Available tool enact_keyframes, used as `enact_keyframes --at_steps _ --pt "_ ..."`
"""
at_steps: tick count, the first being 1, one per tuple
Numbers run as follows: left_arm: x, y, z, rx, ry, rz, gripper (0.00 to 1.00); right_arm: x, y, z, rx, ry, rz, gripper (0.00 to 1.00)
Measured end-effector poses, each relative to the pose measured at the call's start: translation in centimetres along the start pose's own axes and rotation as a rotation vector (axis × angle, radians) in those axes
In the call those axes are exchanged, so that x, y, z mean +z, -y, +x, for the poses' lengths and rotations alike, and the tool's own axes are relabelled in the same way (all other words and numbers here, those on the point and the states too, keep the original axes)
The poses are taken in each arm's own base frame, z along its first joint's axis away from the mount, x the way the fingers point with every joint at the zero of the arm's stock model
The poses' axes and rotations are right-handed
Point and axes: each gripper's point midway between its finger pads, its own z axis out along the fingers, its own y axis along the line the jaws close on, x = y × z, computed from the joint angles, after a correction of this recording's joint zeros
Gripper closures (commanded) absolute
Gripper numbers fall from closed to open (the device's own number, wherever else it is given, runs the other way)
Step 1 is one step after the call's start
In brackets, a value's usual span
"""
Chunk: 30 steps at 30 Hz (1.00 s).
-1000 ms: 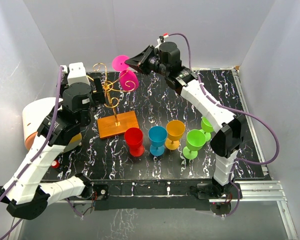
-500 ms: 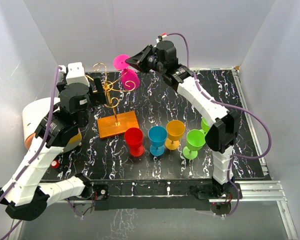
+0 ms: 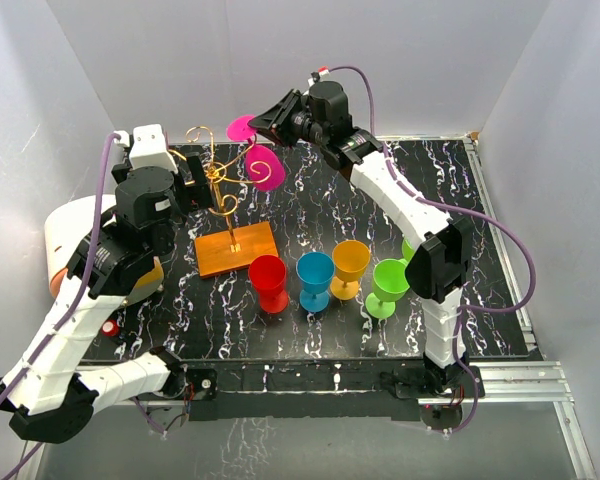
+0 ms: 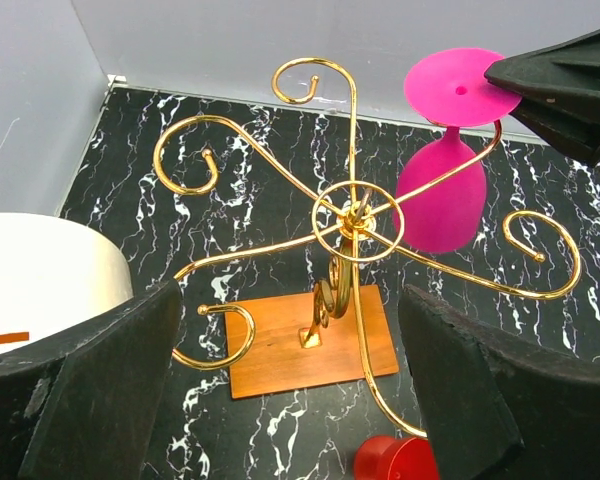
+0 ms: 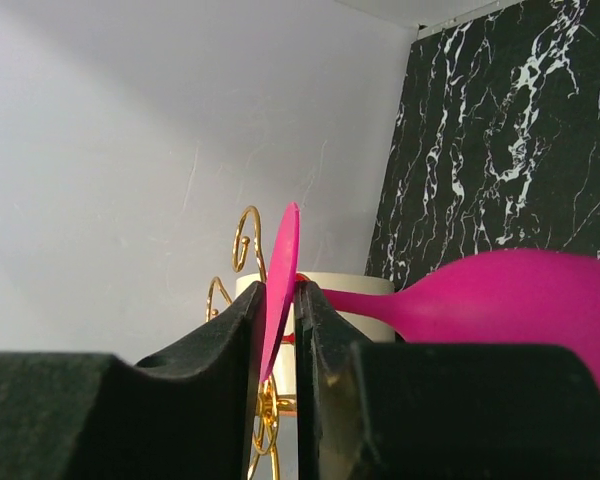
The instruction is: Place the wine glass upside down on the wine glass rack
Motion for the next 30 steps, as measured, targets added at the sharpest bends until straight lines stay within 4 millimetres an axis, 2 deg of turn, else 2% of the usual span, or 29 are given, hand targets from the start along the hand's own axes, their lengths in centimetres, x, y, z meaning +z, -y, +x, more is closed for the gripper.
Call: enact_keyframes --at_steps 8,12,16,21,26,30 --pt "0.0 0.2 0.0 -0.005 0.000 0.008 0.11 0.0 0.7 0.1 -0.024 -0.003 0.033 0.69" --pt "0.0 0.3 -0.1 -0.009 0.003 0.011 0.11 0.0 0.5 -0.1 -0.044 0.000 0.033 0.57" --pt "0.0 0.4 -0.1 -0.011 0.001 0.018 0.10 0.0 0.6 -0.2 -0.068 -0.001 0.035 0.51" --pt "0.0 0.7 0.0 -0.011 -0.005 0.038 0.08 0.0 1.2 0.0 -0.091 -0.008 0.052 0.46" --pt "-0.2 1.9 0.3 -0.007 -0.024 0.107 0.08 -0.1 1.8 -0.6 -0.119 0.010 0.071 0.43" --pt "-0.8 3.4 0.3 -0.006 -0.041 0.201 0.07 -1.9 2.6 -1.4 -0.142 0.037 0.106 0.42"
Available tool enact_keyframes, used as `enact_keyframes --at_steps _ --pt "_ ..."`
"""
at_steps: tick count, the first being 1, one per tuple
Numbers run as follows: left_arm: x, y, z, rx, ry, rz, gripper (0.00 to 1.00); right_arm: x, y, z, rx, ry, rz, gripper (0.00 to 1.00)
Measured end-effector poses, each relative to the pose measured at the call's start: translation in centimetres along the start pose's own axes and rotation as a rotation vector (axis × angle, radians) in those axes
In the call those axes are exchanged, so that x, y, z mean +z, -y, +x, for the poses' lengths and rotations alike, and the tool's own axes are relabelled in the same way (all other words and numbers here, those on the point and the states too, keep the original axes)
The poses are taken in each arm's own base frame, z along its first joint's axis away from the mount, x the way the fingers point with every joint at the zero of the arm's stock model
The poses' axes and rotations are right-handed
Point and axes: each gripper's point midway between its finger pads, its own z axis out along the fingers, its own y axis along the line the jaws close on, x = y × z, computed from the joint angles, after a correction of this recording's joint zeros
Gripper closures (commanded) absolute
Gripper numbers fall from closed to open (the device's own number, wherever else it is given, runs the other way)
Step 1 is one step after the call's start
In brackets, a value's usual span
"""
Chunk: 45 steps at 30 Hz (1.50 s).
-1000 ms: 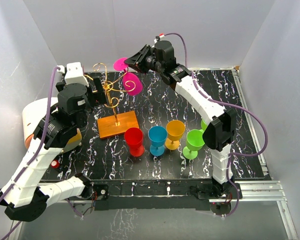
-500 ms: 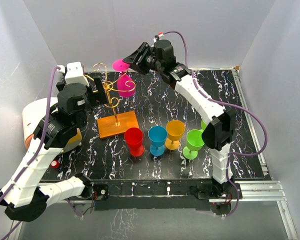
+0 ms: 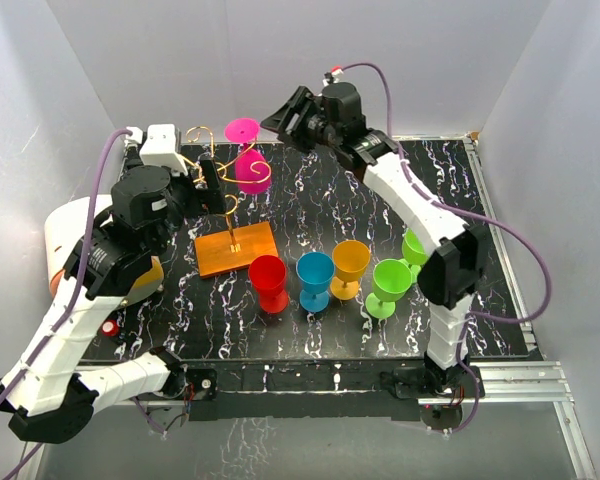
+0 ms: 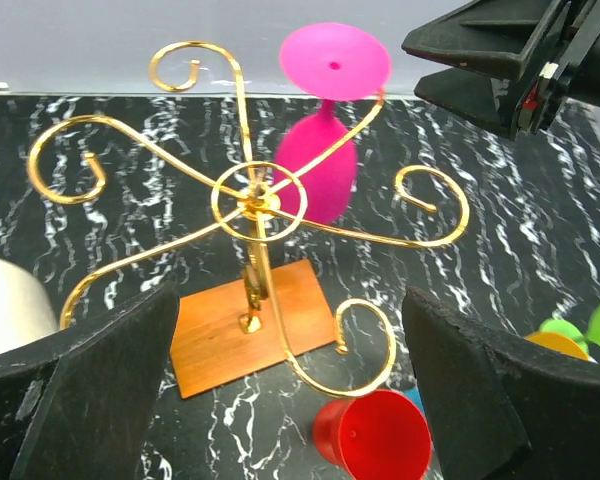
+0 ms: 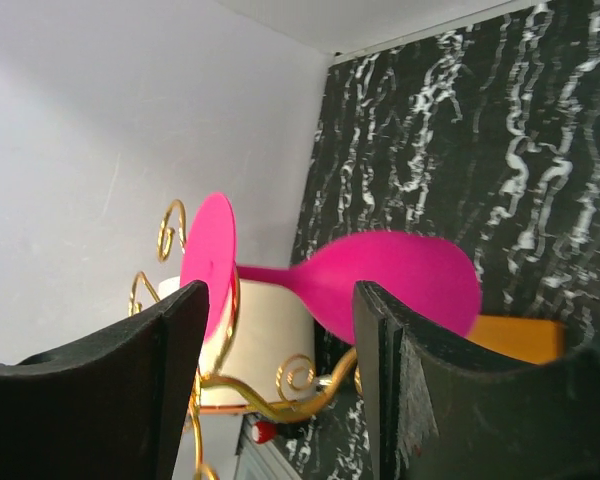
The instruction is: Place the wine glass upside down on the wine glass rack
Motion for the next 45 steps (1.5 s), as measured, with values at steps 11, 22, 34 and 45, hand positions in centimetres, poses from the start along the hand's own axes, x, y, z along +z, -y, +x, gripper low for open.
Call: enact_keyframes --at_steps 11,22,34,45 --pt "-3.0 5.3 0.7 0.025 -0.094 0.356 0.09 -15.0 1.3 1.0 -0.222 0.091 0.069 0.39" --pt "-6.7 8.6 4.6 -0.078 -0.325 0.581 0.26 -23.1 3.5 2.5 -0.389 0.130 0.143 0.39" --pt "-8.2 7.6 11.7 -0.259 -0.615 0.473 0.35 -22.3 8.9 5.6 -0.380 0.028 0.268 0.40" --pt "-4.2 5.3 19.5 -0.330 -0.699 0.231 0.49 -21.4 9.6 6.0 -0.365 0.020 0.267 0.43"
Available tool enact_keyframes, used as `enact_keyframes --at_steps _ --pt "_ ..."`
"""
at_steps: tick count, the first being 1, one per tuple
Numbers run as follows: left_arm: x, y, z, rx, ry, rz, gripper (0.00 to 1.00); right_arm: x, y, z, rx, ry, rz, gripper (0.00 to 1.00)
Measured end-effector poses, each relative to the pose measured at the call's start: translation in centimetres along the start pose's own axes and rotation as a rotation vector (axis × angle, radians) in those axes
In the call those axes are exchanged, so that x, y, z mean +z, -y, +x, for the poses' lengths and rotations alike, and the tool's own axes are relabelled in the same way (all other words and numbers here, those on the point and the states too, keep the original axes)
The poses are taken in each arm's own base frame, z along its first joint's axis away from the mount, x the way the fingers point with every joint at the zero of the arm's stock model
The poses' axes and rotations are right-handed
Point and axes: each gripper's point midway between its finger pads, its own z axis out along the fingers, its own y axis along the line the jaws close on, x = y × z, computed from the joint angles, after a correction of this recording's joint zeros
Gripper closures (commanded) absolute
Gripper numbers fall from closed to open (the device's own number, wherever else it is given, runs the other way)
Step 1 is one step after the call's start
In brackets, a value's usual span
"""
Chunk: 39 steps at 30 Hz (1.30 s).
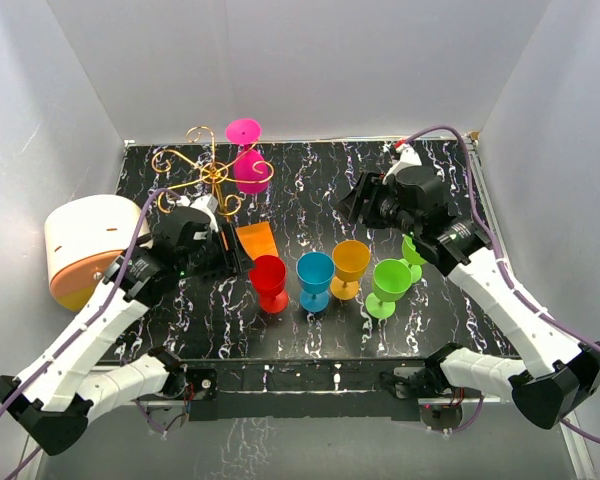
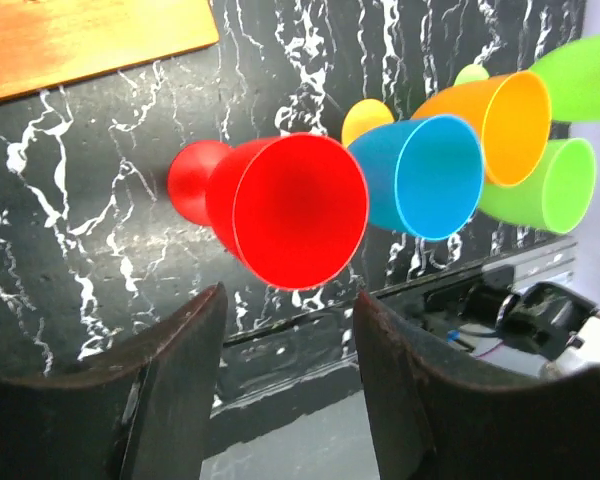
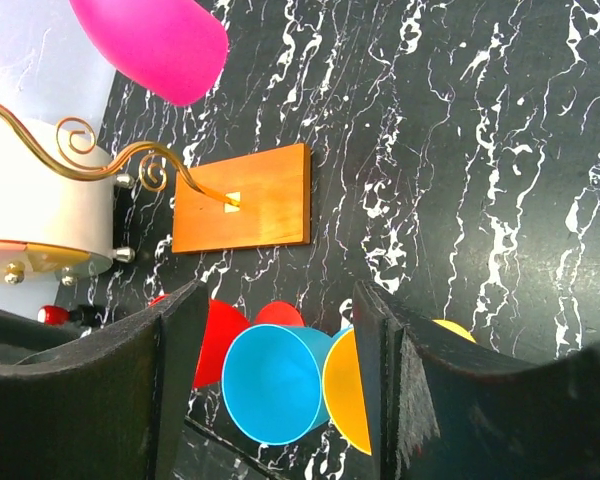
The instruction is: Place the wine glass upside down on the wine glass rack
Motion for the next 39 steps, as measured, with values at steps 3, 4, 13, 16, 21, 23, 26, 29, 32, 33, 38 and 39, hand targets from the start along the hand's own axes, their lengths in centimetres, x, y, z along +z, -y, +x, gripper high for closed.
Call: enact_keyframes --at_steps 3,4,13,16,21,23,26,29,32,33,38,39 --pt "1.2 0.3 -1.3 -0.045 0.060 0.010 0.48 0.2 0.0 0.3 0.011 -0.006 -0.004 0.43" --pt "1.5 0.4 -1.4 -0.057 0.069 0.010 0.48 0.2 0.0 0.3 0.013 -0.005 -0.005 0.43" --pt "2.6 0.0 -2.3 -0.097 0.104 -0.029 0.47 -0.1 -0.4 -0.4 0.030 0.025 -0.016 0.43" --pt "1.8 0.0 -2.3 -0.077 0.110 -0.019 0.47 -0.4 -0.5 -0.6 0.031 0.034 -0.021 0.43" --pt "-1.3 1.1 -3.3 -0.047 0.167 0.039 0.47 -0.3 -0.9 -0.5 0.031 0.025 -0.041 0.49" --pt "-2.3 1.2 -3.3 -0.042 0.181 0.057 0.47 0.0 -1.2 0.0 0.030 0.000 -0.059 0.51" --pt "-3.1 0.6 -2.6 -0.037 0.175 0.050 0.47 1.1 -1.8 1.6 0.018 -0.060 -0.072 0.51" --pt "-3.4 0.1 -2.1 -0.027 0.164 0.038 0.47 2.3 -3.5 4.5 -0.026 -0.141 -0.093 0.51" --pt "-3.9 0.0 -2.1 -0.008 0.174 0.045 0.46 2.9 -6.2 7.9 -0.110 -0.227 -0.118 0.51" --pt "-4.0 0.0 -2.0 -0.001 0.178 0.048 0.46 3.1 -7.0 9.1 -0.142 -0.252 -0.124 0.51" --pt "-5.1 0.1 -2.1 0.046 0.204 0.073 0.42 3.5 -9.9 13.7 -0.278 -0.355 -0.144 0.52" --pt "-5.3 0.1 -2.1 0.056 0.208 0.079 0.42 3.7 -10.0 14.4 -0.296 -0.373 -0.138 0.53"
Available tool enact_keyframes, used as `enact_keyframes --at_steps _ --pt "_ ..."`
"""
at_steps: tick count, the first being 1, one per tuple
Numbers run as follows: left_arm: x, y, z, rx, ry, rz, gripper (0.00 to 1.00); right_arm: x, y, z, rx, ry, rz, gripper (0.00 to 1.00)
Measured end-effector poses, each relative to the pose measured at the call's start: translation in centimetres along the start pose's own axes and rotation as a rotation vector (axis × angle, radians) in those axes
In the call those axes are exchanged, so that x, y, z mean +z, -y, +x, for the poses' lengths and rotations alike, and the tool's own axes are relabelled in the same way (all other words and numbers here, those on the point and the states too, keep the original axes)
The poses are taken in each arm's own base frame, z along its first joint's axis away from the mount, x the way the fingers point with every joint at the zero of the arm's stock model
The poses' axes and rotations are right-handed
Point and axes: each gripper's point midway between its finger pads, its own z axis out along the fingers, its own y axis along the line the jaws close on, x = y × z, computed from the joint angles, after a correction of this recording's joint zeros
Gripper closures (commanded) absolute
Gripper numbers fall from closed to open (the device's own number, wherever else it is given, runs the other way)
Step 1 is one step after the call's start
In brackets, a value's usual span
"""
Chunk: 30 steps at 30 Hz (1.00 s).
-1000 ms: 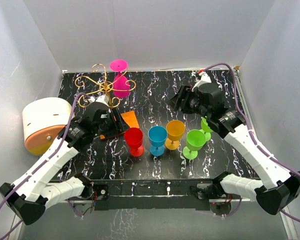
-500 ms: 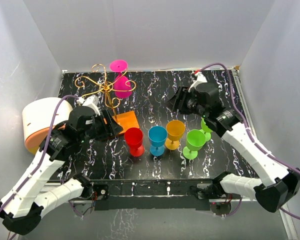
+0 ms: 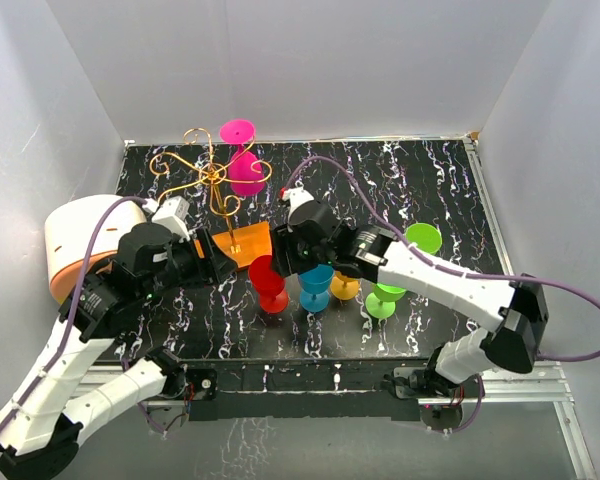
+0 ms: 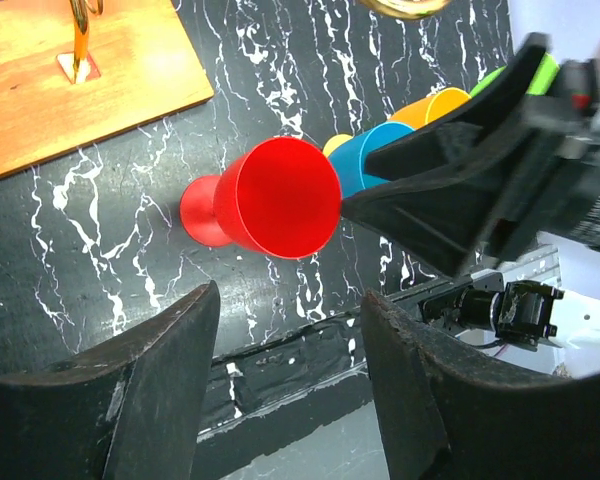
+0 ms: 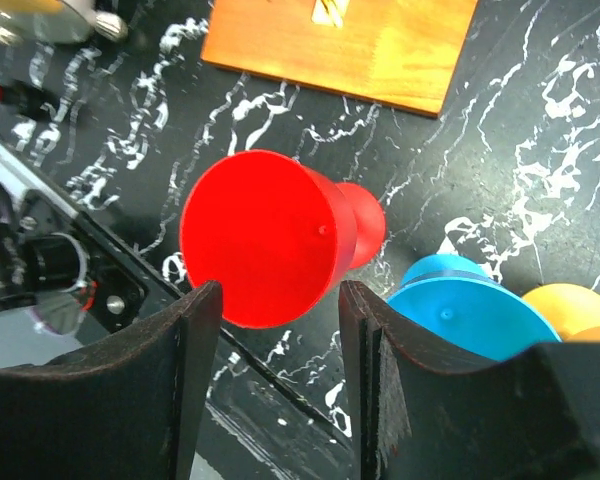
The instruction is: Place the wine glass upside down on the wine glass rack
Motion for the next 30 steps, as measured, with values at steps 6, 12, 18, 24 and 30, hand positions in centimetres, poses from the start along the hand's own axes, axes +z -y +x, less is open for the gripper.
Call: enact_keyframes --at_steps 6,12,18,24,30 --pt "-1.0 0.4 -0.5 0.043 0.038 0.040 0.38 2.1 0.9 2.3 -0.061 -0.096 0.066 0.56" --pt "-1.7 0.8 -1.3 0.067 0.081 0.070 0.36 3.9 1.2 2.6 -0.110 -0.137 0.107 0.65" --pt "-2.5 1.2 -2.1 0.080 0.127 0.093 0.33 4.8 1.3 2.3 -0.136 -0.133 0.126 0.85" --pt "-3.2 1.4 -2.6 0.086 0.163 0.108 0.30 4.9 1.8 1.9 -0.146 -0.113 0.159 1.00" --pt "-3.7 2.1 -3.5 0.092 0.203 0.139 0.28 4.9 2.4 1.4 -0.160 -0.052 0.176 1.00"
